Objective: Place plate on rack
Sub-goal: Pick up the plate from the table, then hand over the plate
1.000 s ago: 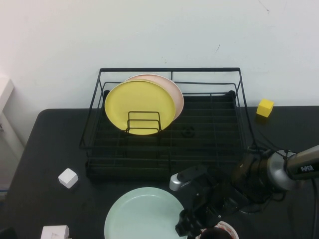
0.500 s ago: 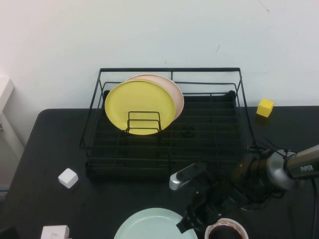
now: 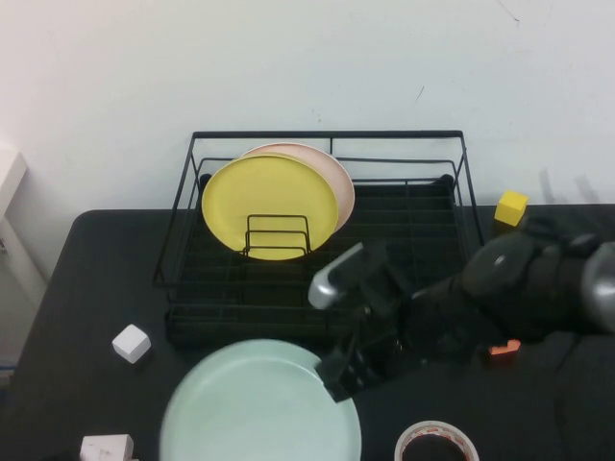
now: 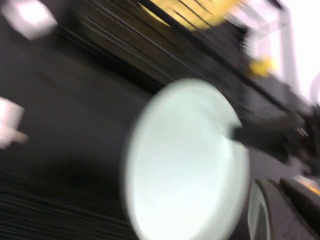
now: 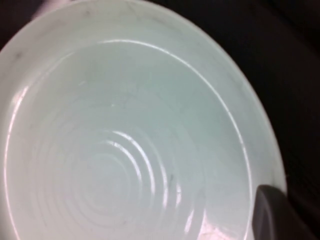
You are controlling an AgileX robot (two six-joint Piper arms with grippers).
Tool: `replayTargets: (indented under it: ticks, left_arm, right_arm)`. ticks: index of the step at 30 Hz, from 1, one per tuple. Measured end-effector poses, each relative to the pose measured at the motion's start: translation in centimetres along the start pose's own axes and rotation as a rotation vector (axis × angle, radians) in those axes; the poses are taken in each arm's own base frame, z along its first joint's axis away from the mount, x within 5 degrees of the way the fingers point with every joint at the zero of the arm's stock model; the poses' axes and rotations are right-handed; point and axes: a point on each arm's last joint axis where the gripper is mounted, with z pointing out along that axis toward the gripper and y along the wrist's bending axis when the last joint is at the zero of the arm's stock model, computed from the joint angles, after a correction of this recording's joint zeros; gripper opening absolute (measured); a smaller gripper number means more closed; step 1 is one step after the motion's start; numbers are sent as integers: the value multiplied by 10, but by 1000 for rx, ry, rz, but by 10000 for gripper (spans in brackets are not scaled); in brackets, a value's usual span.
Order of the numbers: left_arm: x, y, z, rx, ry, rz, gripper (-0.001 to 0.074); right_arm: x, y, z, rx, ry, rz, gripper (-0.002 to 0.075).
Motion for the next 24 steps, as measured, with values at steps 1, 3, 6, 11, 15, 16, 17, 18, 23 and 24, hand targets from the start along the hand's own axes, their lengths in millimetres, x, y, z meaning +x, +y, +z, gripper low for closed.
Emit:
replayTargets:
  ticks: [1, 3, 6, 11, 15, 16, 17, 18, 23, 24]
  left_arm:
    - [2, -4, 0, 39, 21, -33, 0]
    - [5, -10, -1, 109, 56, -45, 38]
    - [7, -18, -2, 198, 92, -87, 213]
    - [8, -21, -3, 234, 97, -89, 547]
    - [7, -20, -3, 224, 86, -70, 609]
    - [6, -20, -3, 223, 79, -67, 606]
    - [6, -20, -2, 222, 73, -60, 600]
    - [5, -20, -2, 222, 65, -48, 587]
    - [4, -20, -2, 223, 39, 35, 395]
    - [4, -20, -2, 224, 34, 60, 313]
  right_arm:
    - [-5, 7, -8, -13, -19, -24, 9]
    - [-16, 17, -27, -28, -63, -56, 9]
    - [-27, 32, -53, -49, -121, -104, 9]
    - [-40, 52, -93, -67, -209, -172, 9]
    - [-44, 64, -112, -103, -246, -206, 9]
    - [-44, 67, -115, -125, -254, -211, 9]
    - [-44, 70, -116, -146, -259, -215, 9]
    - [-44, 73, -118, -176, -268, -217, 9]
    - [-47, 83, -121, -284, -330, -269, 9]
    - [-47, 84, -122, -290, -345, -296, 9]
